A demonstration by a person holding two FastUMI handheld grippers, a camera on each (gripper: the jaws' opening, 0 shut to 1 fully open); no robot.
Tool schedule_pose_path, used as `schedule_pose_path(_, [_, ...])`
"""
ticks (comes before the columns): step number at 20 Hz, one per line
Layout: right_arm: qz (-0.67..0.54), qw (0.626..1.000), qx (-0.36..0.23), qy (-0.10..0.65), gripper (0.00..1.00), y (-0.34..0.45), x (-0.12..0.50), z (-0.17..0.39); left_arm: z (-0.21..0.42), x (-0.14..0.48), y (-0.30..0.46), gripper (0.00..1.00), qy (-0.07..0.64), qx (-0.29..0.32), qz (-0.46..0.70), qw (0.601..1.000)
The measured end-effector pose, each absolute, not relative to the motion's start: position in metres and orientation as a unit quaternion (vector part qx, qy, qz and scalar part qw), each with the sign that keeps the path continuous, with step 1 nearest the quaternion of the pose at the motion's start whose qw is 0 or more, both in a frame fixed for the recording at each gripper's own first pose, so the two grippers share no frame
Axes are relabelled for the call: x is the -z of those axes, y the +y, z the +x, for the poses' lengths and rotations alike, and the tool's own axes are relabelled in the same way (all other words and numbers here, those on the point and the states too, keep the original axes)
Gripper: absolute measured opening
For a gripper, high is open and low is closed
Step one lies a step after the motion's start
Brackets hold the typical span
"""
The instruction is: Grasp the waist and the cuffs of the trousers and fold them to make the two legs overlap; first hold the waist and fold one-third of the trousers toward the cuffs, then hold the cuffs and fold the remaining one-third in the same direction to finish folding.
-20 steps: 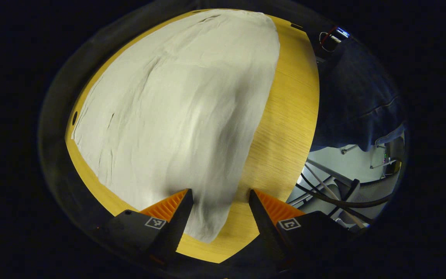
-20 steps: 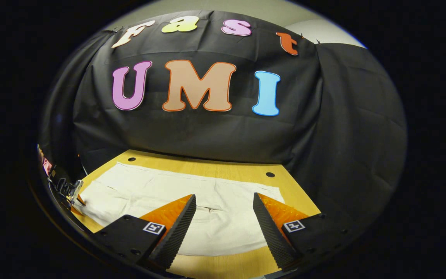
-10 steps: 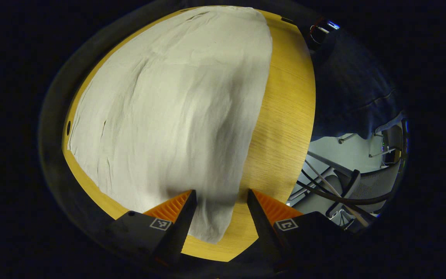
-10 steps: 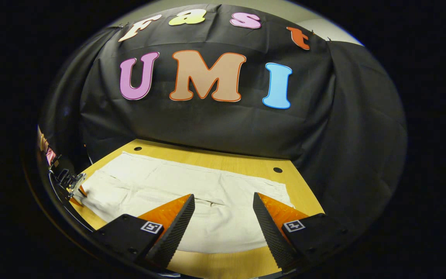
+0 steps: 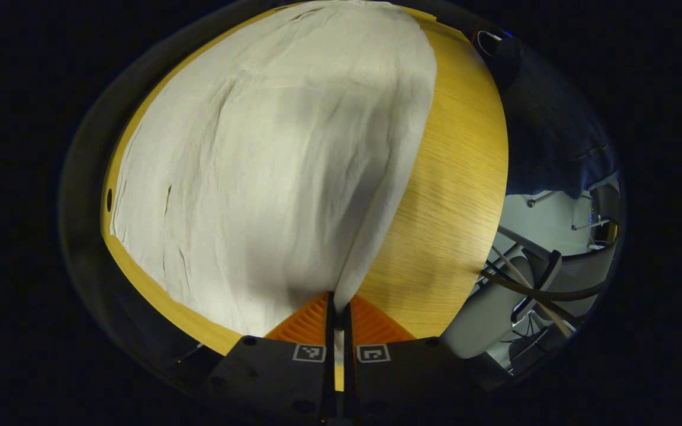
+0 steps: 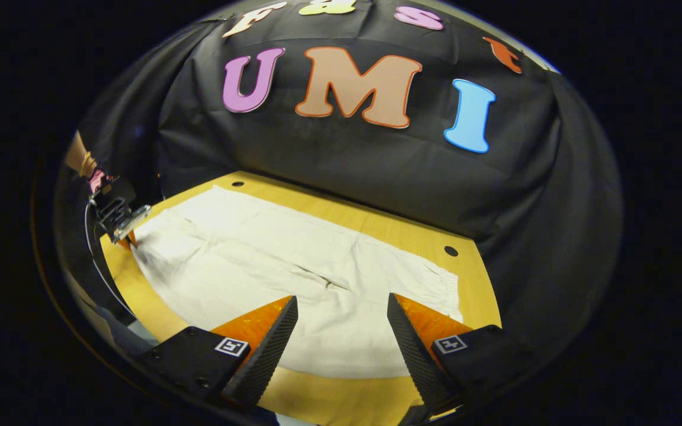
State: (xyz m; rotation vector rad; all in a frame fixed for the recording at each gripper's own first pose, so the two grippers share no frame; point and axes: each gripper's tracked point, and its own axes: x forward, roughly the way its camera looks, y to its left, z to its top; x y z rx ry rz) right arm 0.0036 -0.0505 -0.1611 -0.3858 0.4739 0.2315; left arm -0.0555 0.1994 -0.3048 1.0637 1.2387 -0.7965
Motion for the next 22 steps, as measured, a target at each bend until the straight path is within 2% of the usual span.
schedule_pose_path(2, [-0.228, 0.928, -0.143, 0.258, 0.99, -0.064, 0.177, -0.003, -0.055, 0.304, 0.199, 0.01, 0.536, 0.342, 0.463, 0.617])
schedule_pose_path(5, [-0.292, 0.888, -0.184, 0.305, 0.98, -0.095, 0.201, -0.009, -0.056, 0.305, 0.198, 0.00, 0.540, 0.333, 0.461, 0.621])
schedule_pose_path(11, [-0.434, 0.758, -0.272, 0.405, 0.98, -0.156, 0.262, -0.019, -0.057, 0.305, 0.199, 0.00, 0.550, 0.322, 0.456, 0.622])
schedule_pose_path(16, [-0.457, 0.684, -0.319, 0.471, 0.98, -0.174, 0.301, -0.026, -0.055, 0.305, 0.202, 0.00, 0.552, 0.314, 0.456, 0.623])
schedule_pose_path(19, [-0.468, 0.649, -0.333, 0.498, 0.96, -0.182, 0.315, -0.022, -0.054, 0.306, 0.202, 0.00, 0.555, 0.313, 0.457, 0.620])
schedule_pose_path(22, [-0.463, 0.636, -0.336, 0.518, 0.96, -0.186, 0.322, -0.021, -0.052, 0.308, 0.203, 0.01, 0.560, 0.313, 0.452, 0.620])
